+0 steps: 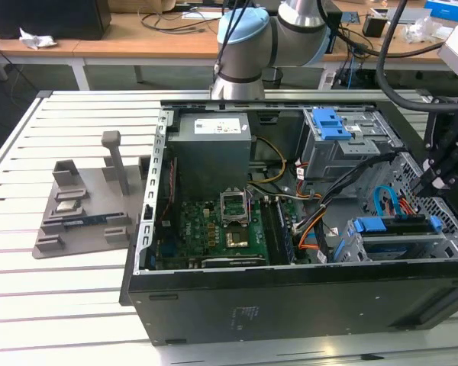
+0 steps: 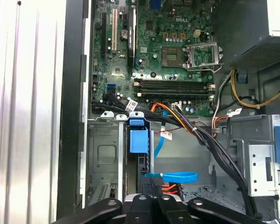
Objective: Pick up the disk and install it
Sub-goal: 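Insert the second disk wire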
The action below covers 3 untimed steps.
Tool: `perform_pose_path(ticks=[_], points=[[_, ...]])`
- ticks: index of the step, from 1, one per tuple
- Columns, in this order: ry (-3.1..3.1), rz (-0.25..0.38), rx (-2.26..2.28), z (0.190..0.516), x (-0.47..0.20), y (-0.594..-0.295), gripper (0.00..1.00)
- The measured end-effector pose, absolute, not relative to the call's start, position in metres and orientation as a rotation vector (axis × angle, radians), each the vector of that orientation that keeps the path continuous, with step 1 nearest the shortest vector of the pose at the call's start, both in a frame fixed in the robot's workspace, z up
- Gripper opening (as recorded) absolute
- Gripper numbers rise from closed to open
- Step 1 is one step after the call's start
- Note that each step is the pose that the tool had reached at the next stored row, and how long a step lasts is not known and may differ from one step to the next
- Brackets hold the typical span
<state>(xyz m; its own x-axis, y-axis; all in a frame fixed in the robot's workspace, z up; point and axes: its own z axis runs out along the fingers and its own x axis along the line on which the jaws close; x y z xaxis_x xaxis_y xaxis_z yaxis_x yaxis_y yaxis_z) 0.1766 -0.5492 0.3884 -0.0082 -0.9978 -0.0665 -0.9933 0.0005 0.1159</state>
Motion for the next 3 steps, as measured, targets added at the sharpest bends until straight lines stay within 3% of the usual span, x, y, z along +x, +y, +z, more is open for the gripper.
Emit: perform_pose_path(ticks=[3], points=[[-2.197,-0.201,2.188,0.3885,0.1766,-0.5492,0.11]])
